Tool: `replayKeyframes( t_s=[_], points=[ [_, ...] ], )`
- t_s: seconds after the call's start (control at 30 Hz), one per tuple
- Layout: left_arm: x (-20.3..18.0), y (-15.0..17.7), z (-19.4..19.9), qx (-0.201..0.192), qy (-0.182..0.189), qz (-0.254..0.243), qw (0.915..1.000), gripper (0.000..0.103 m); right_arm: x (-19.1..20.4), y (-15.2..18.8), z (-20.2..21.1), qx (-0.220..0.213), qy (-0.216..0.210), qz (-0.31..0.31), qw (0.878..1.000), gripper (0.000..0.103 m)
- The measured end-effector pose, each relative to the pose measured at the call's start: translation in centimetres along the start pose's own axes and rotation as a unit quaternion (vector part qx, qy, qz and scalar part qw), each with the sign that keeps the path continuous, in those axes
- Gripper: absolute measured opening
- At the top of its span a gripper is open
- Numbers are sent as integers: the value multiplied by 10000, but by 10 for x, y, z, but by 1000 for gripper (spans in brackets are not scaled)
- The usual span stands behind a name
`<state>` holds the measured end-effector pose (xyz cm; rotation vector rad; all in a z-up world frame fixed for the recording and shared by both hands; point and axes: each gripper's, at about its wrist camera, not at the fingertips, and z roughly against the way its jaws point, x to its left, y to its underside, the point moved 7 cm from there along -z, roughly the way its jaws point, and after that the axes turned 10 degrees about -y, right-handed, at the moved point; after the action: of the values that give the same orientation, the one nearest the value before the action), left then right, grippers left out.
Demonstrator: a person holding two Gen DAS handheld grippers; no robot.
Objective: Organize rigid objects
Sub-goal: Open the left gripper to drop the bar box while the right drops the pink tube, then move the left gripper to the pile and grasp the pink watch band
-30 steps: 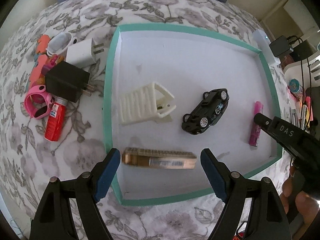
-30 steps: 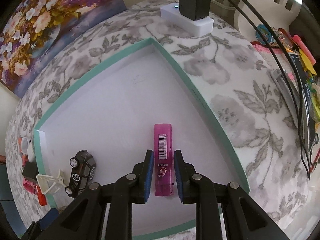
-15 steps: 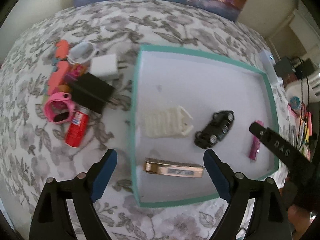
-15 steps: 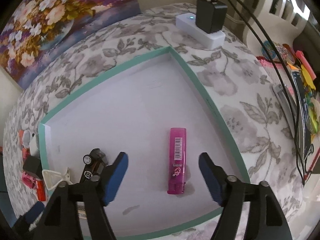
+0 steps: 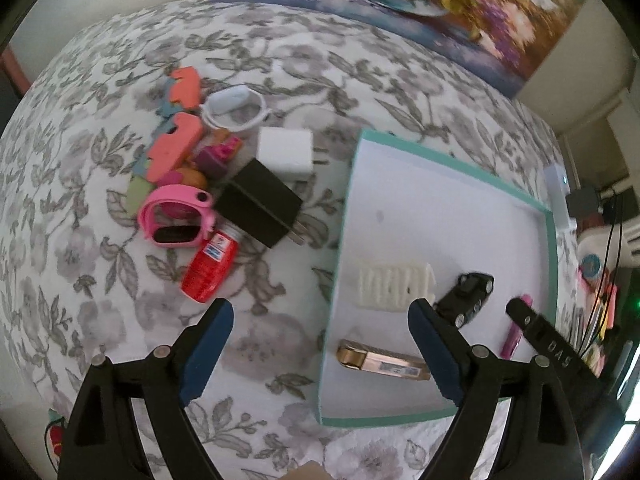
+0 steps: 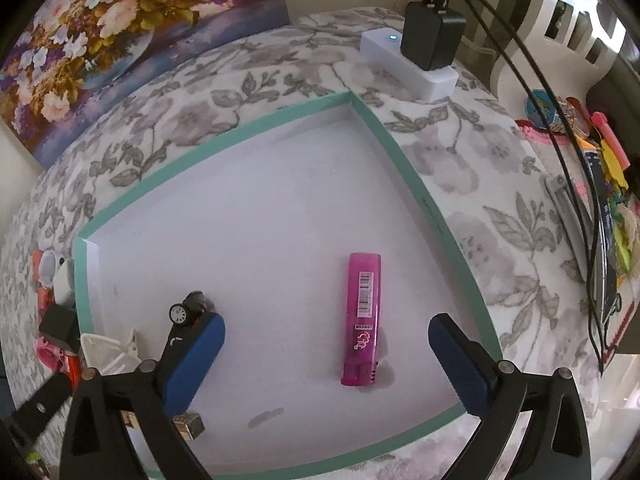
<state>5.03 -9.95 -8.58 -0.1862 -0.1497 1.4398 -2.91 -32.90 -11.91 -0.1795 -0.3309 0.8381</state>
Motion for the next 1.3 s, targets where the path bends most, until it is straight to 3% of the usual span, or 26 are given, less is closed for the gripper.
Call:
replayKeyframes(
  t_s=[0.17,0.33,0.63,0.97,1.3],
  points=[
    [15,-7,0,-4,58,283,9996,90,13,1,2,-80,-68,184,9998,103],
    [34,-17,3,-91,1,524,9986,90,34,-3,22,-482,-184,394,9979,103],
    [100,-40,12,-331,-216,1166,9924,90,105,4,48,-770,-846,997,9884,103],
    [175,-52,11,-391,-445,1769,9824,90,198,38,33,-395,-1155,1892,9743,103],
    [218,-52,-9,-171,-584,2079,9763,90,240,52,-4,189,-1564,1718,9725,103]
  ],
)
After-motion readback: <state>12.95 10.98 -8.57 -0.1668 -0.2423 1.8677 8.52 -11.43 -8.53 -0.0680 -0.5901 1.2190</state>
